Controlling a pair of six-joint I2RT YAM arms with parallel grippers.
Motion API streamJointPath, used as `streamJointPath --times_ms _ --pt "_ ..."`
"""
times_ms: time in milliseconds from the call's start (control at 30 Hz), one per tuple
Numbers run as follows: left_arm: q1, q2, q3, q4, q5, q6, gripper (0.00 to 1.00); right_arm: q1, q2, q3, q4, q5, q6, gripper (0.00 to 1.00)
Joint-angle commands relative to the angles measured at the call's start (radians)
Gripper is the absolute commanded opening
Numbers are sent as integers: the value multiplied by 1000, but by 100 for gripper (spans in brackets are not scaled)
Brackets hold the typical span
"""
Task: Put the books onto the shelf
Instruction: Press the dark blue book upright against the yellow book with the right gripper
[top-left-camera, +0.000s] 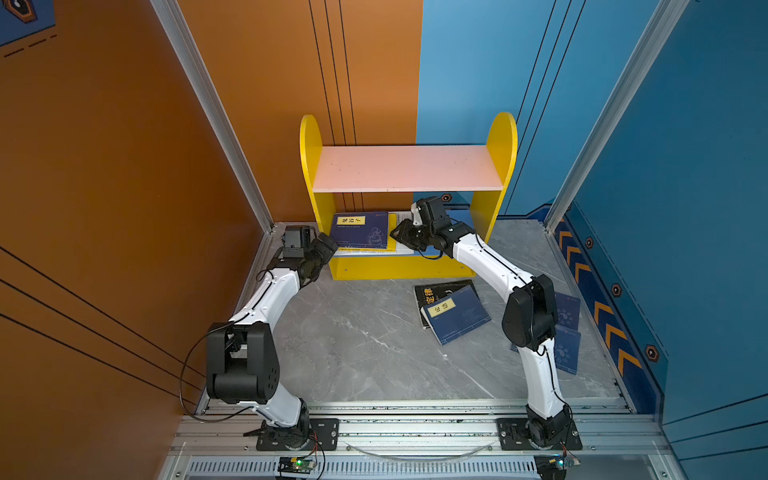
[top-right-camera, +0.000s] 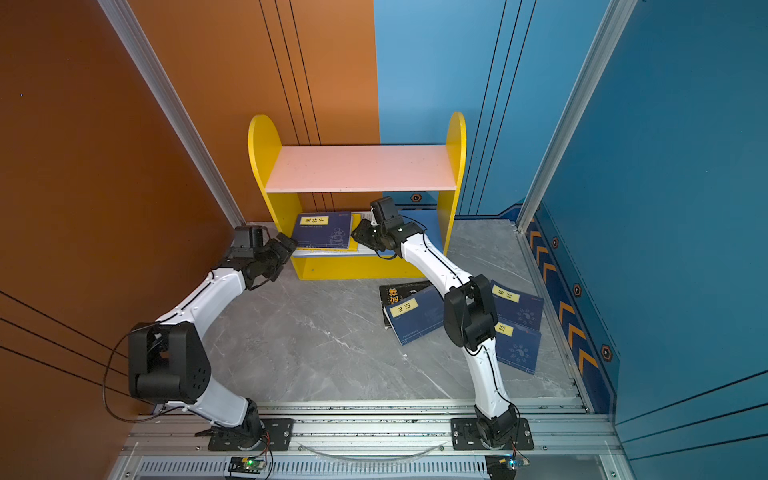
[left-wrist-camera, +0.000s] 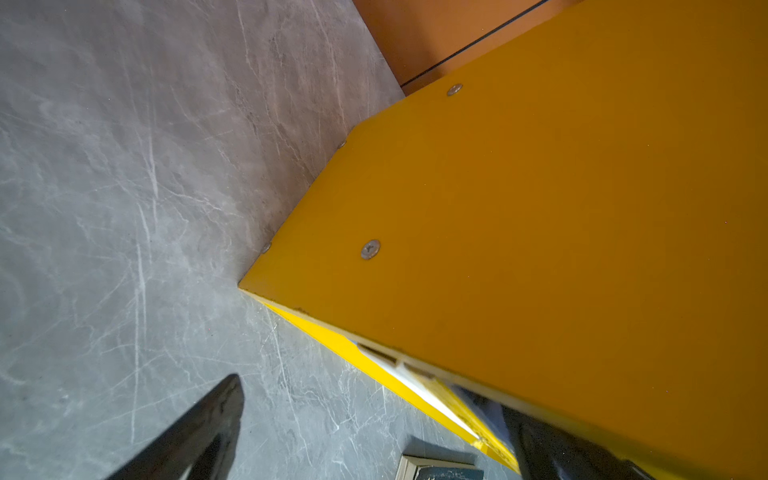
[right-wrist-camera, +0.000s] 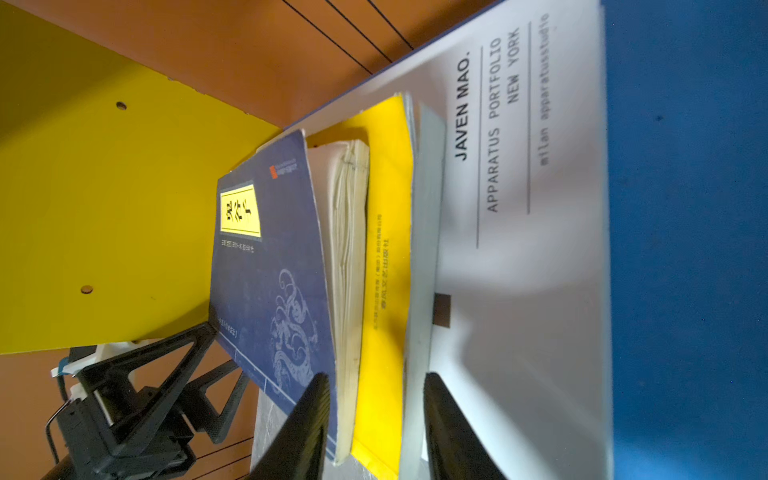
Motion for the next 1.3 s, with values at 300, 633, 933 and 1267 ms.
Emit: streamJointPath --times_ms 300,633,933,1267 --pt "15 -40 -16 -5 30 -4 98 3 37 31 -23 0 2 31" --pt "19 -55 -32 0 30 -9 98 13 77 65 -11 5 16 26" --pt "19 -60 -50 -1 38 -13 98 24 87 70 63 -21 27 17" --pt "25 -60 -65 2 47 -19 98 29 97 77 127 -17 52 17"
